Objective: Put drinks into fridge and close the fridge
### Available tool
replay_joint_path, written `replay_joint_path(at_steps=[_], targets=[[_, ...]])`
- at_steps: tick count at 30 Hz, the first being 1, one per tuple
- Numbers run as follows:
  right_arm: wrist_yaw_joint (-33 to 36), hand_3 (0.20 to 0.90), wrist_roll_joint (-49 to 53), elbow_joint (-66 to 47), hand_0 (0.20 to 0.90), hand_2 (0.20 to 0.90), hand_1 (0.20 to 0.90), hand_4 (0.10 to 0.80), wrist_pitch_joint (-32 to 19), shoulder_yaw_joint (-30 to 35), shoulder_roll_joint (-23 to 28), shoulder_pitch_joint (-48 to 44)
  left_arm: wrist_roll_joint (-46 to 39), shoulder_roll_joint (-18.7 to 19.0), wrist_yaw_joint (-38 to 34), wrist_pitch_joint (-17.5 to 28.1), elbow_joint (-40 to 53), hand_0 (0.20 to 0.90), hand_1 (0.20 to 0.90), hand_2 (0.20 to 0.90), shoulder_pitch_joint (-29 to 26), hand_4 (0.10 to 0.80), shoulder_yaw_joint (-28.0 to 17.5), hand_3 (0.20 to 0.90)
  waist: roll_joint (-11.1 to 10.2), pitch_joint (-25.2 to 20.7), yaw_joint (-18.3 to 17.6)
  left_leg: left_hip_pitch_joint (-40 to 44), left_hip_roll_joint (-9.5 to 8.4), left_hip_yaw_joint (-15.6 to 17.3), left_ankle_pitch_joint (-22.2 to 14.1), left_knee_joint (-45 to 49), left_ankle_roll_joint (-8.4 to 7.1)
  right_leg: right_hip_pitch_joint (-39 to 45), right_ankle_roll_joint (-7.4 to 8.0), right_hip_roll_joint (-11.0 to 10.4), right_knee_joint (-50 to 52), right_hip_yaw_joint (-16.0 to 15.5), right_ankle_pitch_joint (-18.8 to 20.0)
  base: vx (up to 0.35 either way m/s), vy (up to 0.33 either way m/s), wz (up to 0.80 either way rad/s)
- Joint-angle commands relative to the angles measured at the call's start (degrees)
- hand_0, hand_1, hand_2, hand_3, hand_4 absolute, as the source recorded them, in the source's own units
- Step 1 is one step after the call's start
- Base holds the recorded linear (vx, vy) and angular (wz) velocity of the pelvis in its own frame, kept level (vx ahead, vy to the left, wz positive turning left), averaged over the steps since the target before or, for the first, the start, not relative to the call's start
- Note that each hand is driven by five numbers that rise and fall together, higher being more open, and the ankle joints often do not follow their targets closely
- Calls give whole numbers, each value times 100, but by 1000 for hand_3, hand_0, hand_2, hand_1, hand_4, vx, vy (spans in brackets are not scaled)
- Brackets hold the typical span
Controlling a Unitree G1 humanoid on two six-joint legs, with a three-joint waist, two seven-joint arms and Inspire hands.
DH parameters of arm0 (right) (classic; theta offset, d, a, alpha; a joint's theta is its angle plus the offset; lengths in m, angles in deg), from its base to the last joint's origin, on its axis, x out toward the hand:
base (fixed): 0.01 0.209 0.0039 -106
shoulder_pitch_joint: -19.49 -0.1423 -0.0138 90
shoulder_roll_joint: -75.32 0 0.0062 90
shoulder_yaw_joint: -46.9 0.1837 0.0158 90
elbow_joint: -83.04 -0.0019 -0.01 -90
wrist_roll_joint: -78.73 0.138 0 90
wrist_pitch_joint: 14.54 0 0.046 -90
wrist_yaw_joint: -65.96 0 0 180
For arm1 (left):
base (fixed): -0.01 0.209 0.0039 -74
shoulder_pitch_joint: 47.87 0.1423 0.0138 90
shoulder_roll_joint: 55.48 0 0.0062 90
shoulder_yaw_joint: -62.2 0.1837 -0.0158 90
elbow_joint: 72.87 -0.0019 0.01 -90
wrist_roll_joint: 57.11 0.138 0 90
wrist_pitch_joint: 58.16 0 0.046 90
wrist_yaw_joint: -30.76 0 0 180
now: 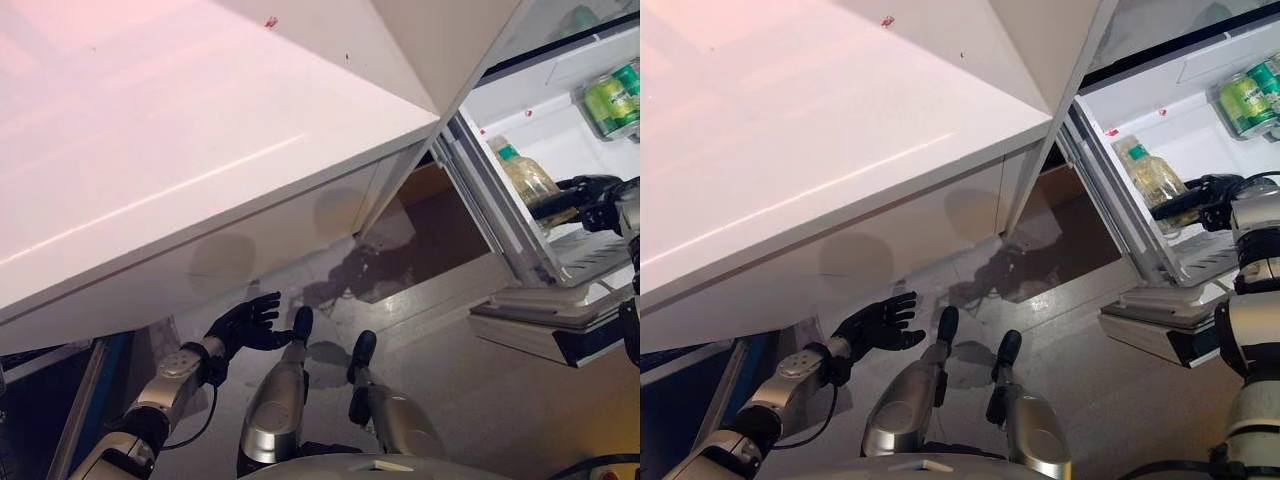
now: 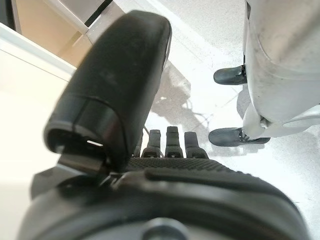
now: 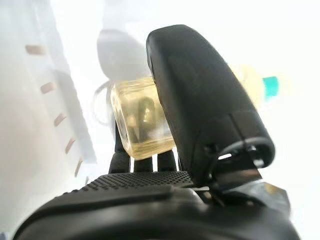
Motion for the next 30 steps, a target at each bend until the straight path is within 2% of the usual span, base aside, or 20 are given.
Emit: replay_joint_path(at_steps=[1,8,14,17,19,21,23,28,30], targets=[[217,900,380,-639,900,900,900,800,-543,-497,854,-499,196,149,222,33,-82,900,900,900,394,800,-100,900,-291,-639,-50,-42,-125,396,-846,512,167,-320,259,-96,832,176,-427,39,18,-10],[756,900,1381,-1855,900,900,900,800,-992,147,1197,45,568,-115,223,-57,-535,900,900,900,602,800,-306,900,-502,-1216,-328,345,-145,519,-944,374,180,-43,344,-95,714,357,-431,40,39,-15],[2130,900,2395,-2966,900,900,900,800,-1689,1408,1211,965,788,-369,88,-115,-1167,900,900,900,644,800,-437,900,-520,-1712,-577,601,-178,701,-1130,427,233,134,419,-118,686,537,-479,64,45,-17],[2923,900,3166,-3374,900,900,900,800,-2131,2178,908,1501,926,-501,-75,-258,-1480,900,900,900,663,800,-533,900,-491,-1924,-654,722,-205,749,-1272,524,271,249,430,-134,719,621,-560,112,29,-25],[3579,900,3594,-3736,900,900,900,800,-2848,2819,445,1998,1070,-581,-142,-292,-1659,900,900,900,709,800,-545,900,-458,-2001,-692,815,-238,751,-1407,643,309,340,430,-148,768,709,-633,134,26,-14],[3850,900,3601,-3990,900,900,900,800,-2995,3067,169,2242,1112,-616,-148,-304,-1748,900,900,900,733,800,-538,900,-441,-2024,-698,854,-252,749,-1469,716,326,386,429,-163,794,737,-659,115,16,-25],[4334,900,3650,-4219,900,900,900,800,-3535,3425,-455,2725,1131,-727,-173,-314,-1943,900,900,900,813,800,-567,900,-348,-2046,-733,923,-292,749,-1660,984,393,471,412,-225,956,789,-778,186,10,-21],[5020,900,3789,-4212,900,900,900,800,-4058,3727,-954,3157,1357,-772,-218,-319,-1986,900,900,900,886,800,-488,900,-282,-1904,-717,805,-334,707,-2068,1750,517,413,331,-390,1560,750,-1055,104,-11,-9],[5157,900,3778,-4133,900,900,900,800,-4140,3773,-986,3175,1354,-769,-190,-315,-1951,900,900,900,874,800,-438,900,-262,-1831,-699,735,-339,679,-2169,1944,549,369,297,-424,1726,716,-1128,44,-6,2]])
